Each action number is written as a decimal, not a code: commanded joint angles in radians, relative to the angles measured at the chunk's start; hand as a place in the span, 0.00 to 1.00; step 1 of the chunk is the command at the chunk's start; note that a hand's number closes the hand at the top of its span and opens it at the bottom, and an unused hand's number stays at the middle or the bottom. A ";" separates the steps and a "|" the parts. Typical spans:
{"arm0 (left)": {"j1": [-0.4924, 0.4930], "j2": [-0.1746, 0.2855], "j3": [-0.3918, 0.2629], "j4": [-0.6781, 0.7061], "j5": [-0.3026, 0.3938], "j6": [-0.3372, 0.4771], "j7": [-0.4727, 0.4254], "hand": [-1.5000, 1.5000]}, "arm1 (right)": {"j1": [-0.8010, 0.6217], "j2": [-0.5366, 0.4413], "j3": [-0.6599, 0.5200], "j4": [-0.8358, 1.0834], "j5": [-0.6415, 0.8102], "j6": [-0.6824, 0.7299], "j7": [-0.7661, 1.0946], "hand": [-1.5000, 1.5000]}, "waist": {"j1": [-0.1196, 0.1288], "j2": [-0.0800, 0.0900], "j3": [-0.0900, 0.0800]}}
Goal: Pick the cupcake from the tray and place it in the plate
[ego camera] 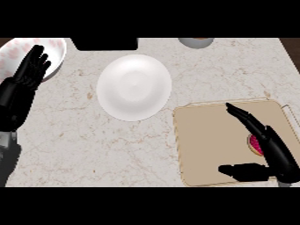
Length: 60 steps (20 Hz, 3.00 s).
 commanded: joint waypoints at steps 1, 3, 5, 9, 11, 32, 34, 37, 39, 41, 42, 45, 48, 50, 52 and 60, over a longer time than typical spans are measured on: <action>0.011 -0.024 -0.020 -0.007 -0.028 0.028 0.007 0.50 | 0.026 -0.169 0.000 -0.120 0.121 0.029 0.220 0.00 | -0.018 -0.006 -0.004; 0.020 -0.016 -0.001 0.017 -0.023 0.007 -0.050 0.50 | -0.020 -0.248 -0.021 -0.136 0.130 0.113 0.356 0.00 | -0.008 -0.001 -0.005; 0.018 0.001 0.006 0.013 -0.016 -0.005 -0.028 0.50 | -0.009 -0.336 -0.008 -0.148 0.177 0.183 0.450 0.00 | -0.009 -0.002 -0.007; 0.012 0.007 0.013 -0.022 -0.002 -0.012 0.000 0.50 | -0.069 -0.421 0.021 -0.223 0.171 0.367 0.675 0.00 | 0.017 0.000 -0.004; 0.002 -0.030 -0.018 0.029 -0.045 0.009 -0.043 0.50 | -0.085 -0.460 0.030 -0.259 0.122 0.480 0.746 0.00 | 0.006 0.006 -0.004; -0.036 -0.068 0.062 0.038 -0.072 -0.067 -0.006 0.50 | -0.242 -0.131 0.045 0.071 0.437 0.712 0.896 0.00 | 0.019 0.007 0.002; -0.067 -0.067 0.088 0.095 -0.074 -0.096 -0.032 0.50 | -0.121 -0.149 0.004 -0.002 0.473 0.666 0.842 0.00 | 0.008 0.005 0.002; -0.001 -0.090 0.083 -0.005 -0.076 -0.091 0.008 0.50 | -0.117 -0.113 -0.004 0.039 0.509 0.702 0.814 0.00 | 0.012 0.004 0.002; -0.027 -0.088 0.069 -0.045 -0.077 -0.087 0.049 0.50 | -0.176 -0.083 0.009 0.196 0.533 0.669 0.746 0.00 | 0.021 0.006 0.003; 0.004 -0.090 0.090 -0.049 -0.087 -0.092 0.055 0.50 | -0.158 -0.036 0.008 0.164 0.571 0.686 0.762 0.00 | 0.016 0.005 0.002; -0.042 -0.106 0.087 0.003 -0.108 -0.081 0.049 0.50 | -0.141 -0.040 -0.010 0.166 0.580 0.687 0.732 0.00 | 0.012 0.005 0.002; 0.015 -0.066 0.131 -0.045 -0.064 -0.138 0.032 0.50 | -0.111 -0.016 0.000 0.264 0.634 0.626 0.712 0.00 | 0.016 0.005 0.002; 0.000 -0.140 0.087 -0.016 -0.134 -0.085 0.010 0.50 | -0.109 -0.013 -0.039 0.222 0.668 0.676 0.729 0.00 | 0.010 0.005 0.002; 0.022 -0.113 0.125 0.030 -0.099 -0.144 -0.042 0.50 | -0.174 0.012 -0.022 0.327 0.736 0.626 0.694 0.00 | 0.014 0.006 0.002; 0.048 -0.143 0.087 -0.079 -0.128 -0.094 0.021 0.50 | -0.155 0.018 -0.055 0.351 0.694 0.551 0.578 1.00 | 0.017 0.005 0.002; 0.045 -0.126 0.113 -0.054 -0.119 -0.109 0.009 0.50 | -0.058 0.100 -0.095 0.207 0.809 0.342 0.805 1.00 | -0.006 -0.005 0.001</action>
